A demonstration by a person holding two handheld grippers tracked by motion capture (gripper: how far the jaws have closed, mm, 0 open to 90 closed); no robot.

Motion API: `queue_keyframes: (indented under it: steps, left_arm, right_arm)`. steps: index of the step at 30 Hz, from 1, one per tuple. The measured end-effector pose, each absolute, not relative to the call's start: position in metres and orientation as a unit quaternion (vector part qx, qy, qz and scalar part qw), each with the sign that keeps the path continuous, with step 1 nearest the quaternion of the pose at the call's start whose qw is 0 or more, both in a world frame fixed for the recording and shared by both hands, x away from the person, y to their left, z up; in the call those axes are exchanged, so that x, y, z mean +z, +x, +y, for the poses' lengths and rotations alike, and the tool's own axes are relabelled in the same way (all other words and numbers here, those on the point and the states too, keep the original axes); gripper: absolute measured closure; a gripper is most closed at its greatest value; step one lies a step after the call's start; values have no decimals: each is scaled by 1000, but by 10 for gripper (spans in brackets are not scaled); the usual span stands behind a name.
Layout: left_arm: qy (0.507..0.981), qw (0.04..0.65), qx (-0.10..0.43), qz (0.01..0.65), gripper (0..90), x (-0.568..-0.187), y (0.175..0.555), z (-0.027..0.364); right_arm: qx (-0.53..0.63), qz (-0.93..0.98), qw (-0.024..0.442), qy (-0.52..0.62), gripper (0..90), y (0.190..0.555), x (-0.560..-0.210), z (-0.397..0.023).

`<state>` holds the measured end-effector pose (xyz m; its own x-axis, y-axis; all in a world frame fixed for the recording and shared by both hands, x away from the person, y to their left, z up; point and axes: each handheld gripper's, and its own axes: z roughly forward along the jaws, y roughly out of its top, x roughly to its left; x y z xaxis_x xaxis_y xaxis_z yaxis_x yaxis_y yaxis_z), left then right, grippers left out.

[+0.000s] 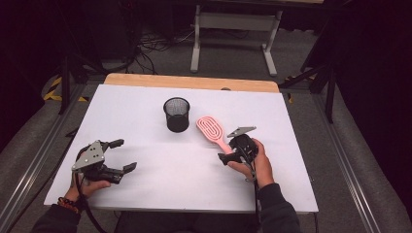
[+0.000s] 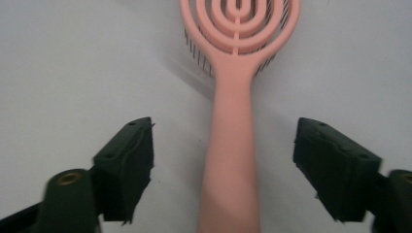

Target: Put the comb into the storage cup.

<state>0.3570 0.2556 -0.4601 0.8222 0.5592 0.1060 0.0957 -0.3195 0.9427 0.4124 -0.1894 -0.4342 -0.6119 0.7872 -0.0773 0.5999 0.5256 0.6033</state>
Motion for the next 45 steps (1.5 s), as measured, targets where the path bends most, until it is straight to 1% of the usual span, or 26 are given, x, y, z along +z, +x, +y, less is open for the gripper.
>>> queue_keyframes:
  steps: [2,5,9,15,17,21,24,26,31,33,35,37,40,45]
  left_arm:
    - [786,543,212,208,89,-460,357,255]
    - [786,543,213,208,89,-460,356,255]
    - [786,542,211,208,87,-461,357,255]
    - [786,542,211,208,81,-461,357,255]
    - [787,540,213,208,81,-461,357,255]
    - [795,529,215,204,81,-462,357,252]
    - [797,528,214,202,81,-462,357,251]
    - [796,528,215,202,81,-463,357,252]
    - [796,527,213,207,84,-464,358,252]
    - [796,527,213,207,84,-464,358,251]
    - [797,526,214,206,84,-463,358,251]
    - [798,524,214,205,83,-464,358,251]
    - [798,524,212,208,84,-464,358,251]
    - [799,523,211,208,86,-464,359,249]
  right_arm:
    - [264,859,174,403,194,417,-433,-187]
    - [250,865,154,407,133,426,-430,-184]
    - [240,866,134,418,88,440,-425,-180]
    - [219,861,122,442,87,461,-424,-176]
    - [198,863,115,449,137,468,-428,-176]
    - [157,870,105,455,205,476,-436,-172]
    - [143,874,96,454,223,481,-441,-171]
    - [144,874,102,452,302,482,-440,-169]
    - [148,881,107,436,426,481,-438,-163]
    - [149,883,105,433,505,480,-437,-161]
    - [152,885,105,427,603,480,-436,-160]
    - [155,886,106,425,653,479,-436,-158]
    - [165,882,106,429,682,477,-437,-159]
    - [185,877,117,427,688,473,-439,-162]
